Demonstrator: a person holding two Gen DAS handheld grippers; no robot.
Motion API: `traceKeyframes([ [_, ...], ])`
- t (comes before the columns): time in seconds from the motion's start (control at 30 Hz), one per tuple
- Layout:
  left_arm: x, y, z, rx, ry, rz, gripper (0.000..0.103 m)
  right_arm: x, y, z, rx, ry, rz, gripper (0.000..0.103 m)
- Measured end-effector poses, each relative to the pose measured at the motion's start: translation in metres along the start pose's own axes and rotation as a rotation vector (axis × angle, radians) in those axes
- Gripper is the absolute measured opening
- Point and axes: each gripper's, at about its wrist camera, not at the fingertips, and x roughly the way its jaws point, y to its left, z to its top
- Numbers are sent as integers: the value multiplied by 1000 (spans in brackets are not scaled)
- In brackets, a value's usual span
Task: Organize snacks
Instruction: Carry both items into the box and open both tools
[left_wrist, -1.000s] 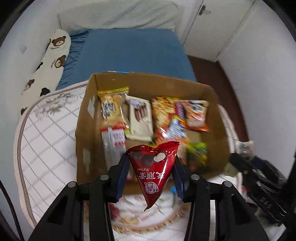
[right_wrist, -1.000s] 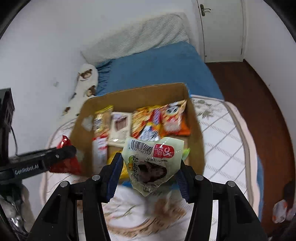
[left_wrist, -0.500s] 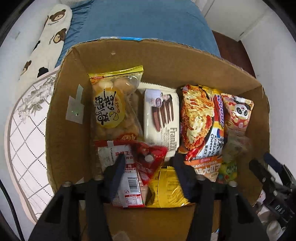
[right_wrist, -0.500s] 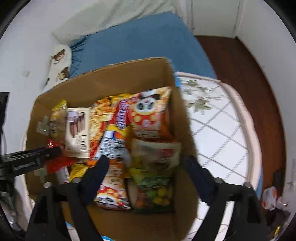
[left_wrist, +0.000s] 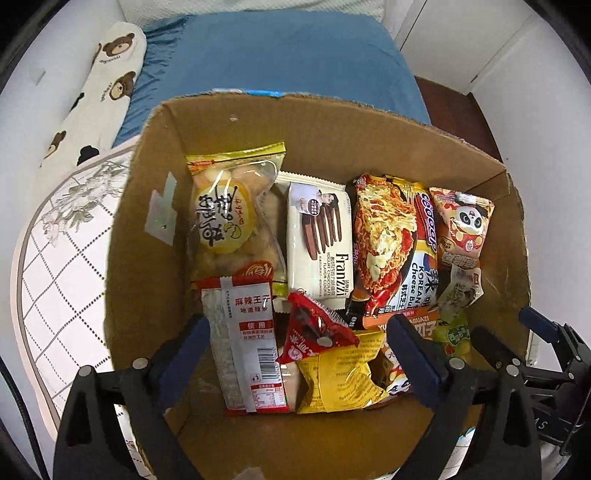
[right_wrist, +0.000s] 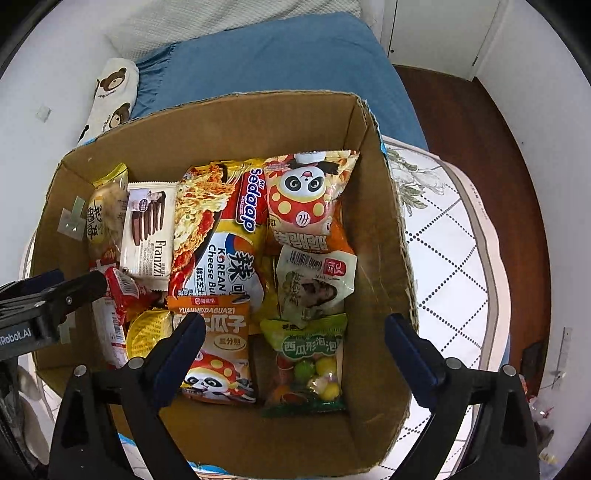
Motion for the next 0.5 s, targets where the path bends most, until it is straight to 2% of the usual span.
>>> traceKeyframes([
  [0.13,-13,0,-12,-9,-36,-14,98,-11,3,-4,-7,-25,-6,99],
  [0.5,-57,6,-52,3,-175,25,98,-51,14,-33,-24,-107,11,99],
])
